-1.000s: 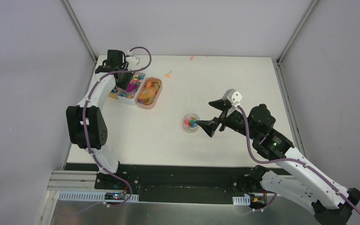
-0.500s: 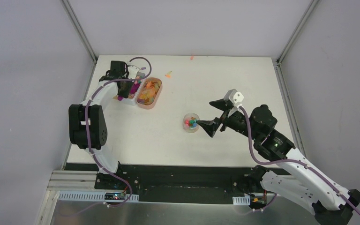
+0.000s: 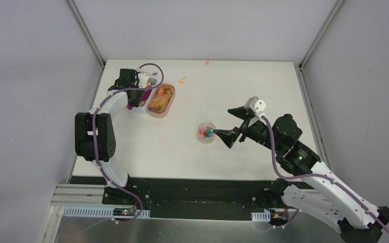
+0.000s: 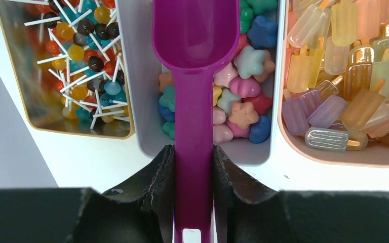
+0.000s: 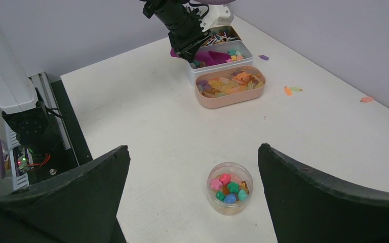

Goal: Pack the candies
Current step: Scoop the fake candies from the storage box.

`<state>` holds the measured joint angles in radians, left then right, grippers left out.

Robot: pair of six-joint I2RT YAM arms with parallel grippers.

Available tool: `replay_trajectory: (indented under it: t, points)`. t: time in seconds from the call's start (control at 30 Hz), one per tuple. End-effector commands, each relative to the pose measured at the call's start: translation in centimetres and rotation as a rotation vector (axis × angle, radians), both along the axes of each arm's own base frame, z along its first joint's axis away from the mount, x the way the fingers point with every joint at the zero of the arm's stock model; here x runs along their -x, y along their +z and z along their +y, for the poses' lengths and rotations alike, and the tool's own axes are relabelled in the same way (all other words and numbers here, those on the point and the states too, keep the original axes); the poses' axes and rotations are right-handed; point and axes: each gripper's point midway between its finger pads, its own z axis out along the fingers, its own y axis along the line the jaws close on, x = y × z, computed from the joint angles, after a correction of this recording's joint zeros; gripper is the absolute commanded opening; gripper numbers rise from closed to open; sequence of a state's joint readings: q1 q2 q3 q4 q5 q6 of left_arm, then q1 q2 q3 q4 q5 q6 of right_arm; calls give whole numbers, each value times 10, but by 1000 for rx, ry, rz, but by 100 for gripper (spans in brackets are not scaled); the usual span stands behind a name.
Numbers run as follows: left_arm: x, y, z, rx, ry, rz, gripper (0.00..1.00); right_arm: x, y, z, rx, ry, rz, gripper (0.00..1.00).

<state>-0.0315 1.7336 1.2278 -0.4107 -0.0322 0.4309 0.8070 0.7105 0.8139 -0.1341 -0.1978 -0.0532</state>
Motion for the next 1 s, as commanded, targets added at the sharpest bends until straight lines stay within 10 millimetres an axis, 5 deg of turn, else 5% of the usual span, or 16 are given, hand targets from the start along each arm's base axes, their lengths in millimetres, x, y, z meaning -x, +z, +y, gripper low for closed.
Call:
replay_trajectory:
  t: [0.0, 0.97]
  points:
    - [-2, 5, 6, -16, 40, -32, 0, 2, 18, -1, -47, 0, -30, 100]
    - [-5, -3, 7, 14, 98, -178, 0, 4, 23, -3, -59, 0, -41, 100]
